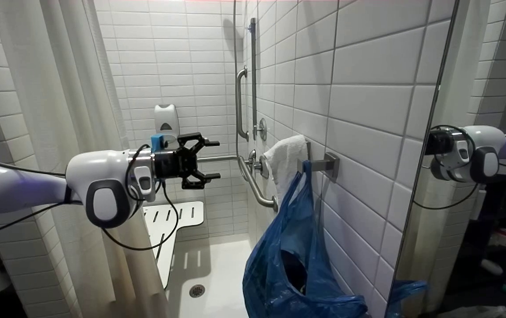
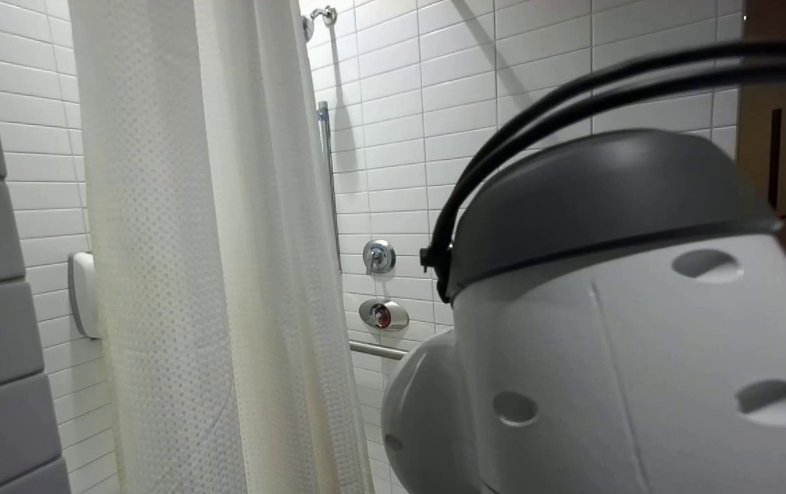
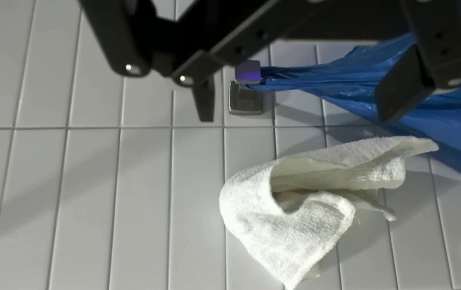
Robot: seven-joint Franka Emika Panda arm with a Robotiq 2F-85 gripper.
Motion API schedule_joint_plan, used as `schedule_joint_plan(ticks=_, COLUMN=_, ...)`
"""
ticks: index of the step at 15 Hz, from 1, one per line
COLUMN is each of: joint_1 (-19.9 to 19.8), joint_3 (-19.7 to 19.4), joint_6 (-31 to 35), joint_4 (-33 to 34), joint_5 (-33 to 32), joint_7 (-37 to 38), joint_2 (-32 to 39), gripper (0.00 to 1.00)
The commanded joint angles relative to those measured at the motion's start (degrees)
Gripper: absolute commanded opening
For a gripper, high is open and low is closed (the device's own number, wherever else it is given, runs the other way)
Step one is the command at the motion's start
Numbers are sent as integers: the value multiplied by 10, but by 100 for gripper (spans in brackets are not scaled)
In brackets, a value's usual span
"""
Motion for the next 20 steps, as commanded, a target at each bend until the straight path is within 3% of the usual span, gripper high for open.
schedule_joint_plan(ticks=1, joint_1=27, joint_3=-5, joint_6=-1, joint_4=-41, joint_5=-53, joint_7=34, joint_2=-59, gripper=100)
schedule_joint_plan(ticks=3, joint_1=27, joint_3=-6, joint_6=12, joint_4=-51, joint_5=-90, joint_7=44, joint_2=-93, gripper=100)
schedule_joint_plan(ticks=4, joint_1=-6, joint_3=0, joint_6=33, joint_4=-38, joint_5=-48, joint_7=-7, joint_2=-112, gripper=100)
schedule_joint_plan(ticks=5, joint_1=2, joint_3=-10, joint_6=-6, joint_4=-57, joint_5=-65, joint_7=36, joint_2=-73, gripper=100)
schedule_joint_plan(ticks=8, joint_1=-35, joint_3=-18, joint_6=-44, joint_4=-64, joint_5=-24, joint_7=27, joint_2=-49, gripper=100)
schedule_joint_plan(ticks=15, joint_1=-124, joint_3=-22, joint_6=-81, joint_4=-67, joint_5=11, joint_7=38, joint_2=-17, gripper=100)
schedule_joint_plan(ticks=20, joint_1=-143, joint_3=-26, joint_6=-86, joint_4=-61, joint_5=7, joint_7=38, joint_2=-7, gripper=100)
